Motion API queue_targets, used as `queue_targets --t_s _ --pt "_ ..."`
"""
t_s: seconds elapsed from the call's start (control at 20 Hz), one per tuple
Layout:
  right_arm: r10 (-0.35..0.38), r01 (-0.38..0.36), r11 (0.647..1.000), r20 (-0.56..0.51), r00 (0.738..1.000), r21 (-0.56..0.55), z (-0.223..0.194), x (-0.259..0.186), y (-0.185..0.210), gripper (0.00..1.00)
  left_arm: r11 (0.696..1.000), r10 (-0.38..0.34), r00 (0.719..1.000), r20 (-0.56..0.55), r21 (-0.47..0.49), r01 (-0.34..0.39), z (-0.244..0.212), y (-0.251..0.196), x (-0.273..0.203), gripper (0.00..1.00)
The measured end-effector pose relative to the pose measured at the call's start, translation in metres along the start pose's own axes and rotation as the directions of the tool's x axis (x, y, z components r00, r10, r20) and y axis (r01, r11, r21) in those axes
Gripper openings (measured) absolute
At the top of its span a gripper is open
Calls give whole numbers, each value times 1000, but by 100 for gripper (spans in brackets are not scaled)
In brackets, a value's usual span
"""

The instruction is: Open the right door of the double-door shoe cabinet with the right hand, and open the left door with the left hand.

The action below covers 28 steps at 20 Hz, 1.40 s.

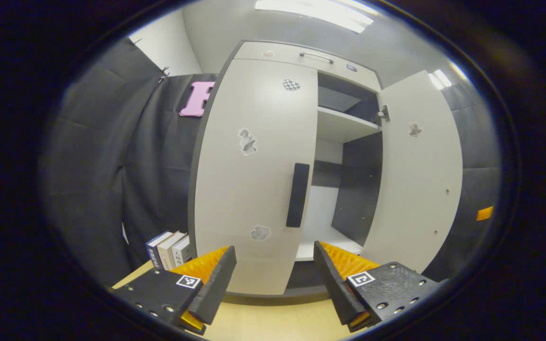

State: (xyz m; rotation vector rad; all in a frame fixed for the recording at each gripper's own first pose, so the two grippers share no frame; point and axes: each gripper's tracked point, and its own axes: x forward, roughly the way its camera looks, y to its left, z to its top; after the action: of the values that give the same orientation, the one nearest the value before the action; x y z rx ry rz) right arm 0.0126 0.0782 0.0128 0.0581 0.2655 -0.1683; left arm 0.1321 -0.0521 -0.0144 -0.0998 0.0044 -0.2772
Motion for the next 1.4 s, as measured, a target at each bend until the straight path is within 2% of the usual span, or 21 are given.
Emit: queue_targets --t_s 0.05,0.25,0.4,0.45,0.55,0.6,0.65,0.7,0.75,0.8,1.1,1.15,1.25,1.3,1.4 --pt "-23 23 1000 -3 1000 18 1 0 -8 0 1000 -11 1000 13 7 11 7 -3 7 98" --pt "-83 83 996 14 996 40 -4 15 -35 27 999 -53 997 63 12 52 34 -24 39 96" --pt "-105 105 994 16 994 18 -2 48 -55 70 998 -52 996 79 45 48 42 -33 64 96" --pt "-107 106 994 25 994 23 0 56 -59 67 998 -40 996 80 61 36 44 -34 73 96" --pt "-106 104 994 45 993 35 5 78 -65 84 997 -24 996 84 73 17 44 -36 95 97" --pt "-115 113 993 46 992 36 7 88 -70 99 998 -14 997 77 67 9 42 -37 105 95" --pt "-117 116 993 50 992 30 8 100 -72 100 998 -21 997 73 57 17 41 -41 115 95" --pt "-123 122 992 56 991 18 10 109 -76 93 998 -24 997 73 51 21 40 -43 126 98" --pt "-122 122 993 63 991 6 13 118 -77 92 999 -19 997 74 50 15 39 -43 136 98" --pt "-116 116 993 69 991 -4 15 128 -77 98 998 -9 997 74 55 5 39 -42 144 95" --pt "-80 78 996 55 995 36 17 193 -81 98 993 60 996 67 96 -66 34 -33 181 95" --pt "-73 71 996 42 996 49 14 205 -82 98 991 88 993 80 96 -96 36 -27 184 84" --pt "-76 75 995 23 997 62 10 224 -88 98 992 91 992 82 84 -98 37 -26 183 70" --pt "-73 72 995 15 997 63 8 233 -88 98 990 103 991 81 84 -110 37 -24 184 70" --pt "-69 68 996 2 998 50 6 249 -88 98 993 105 992 70 53 -109 35 -25 182 55"
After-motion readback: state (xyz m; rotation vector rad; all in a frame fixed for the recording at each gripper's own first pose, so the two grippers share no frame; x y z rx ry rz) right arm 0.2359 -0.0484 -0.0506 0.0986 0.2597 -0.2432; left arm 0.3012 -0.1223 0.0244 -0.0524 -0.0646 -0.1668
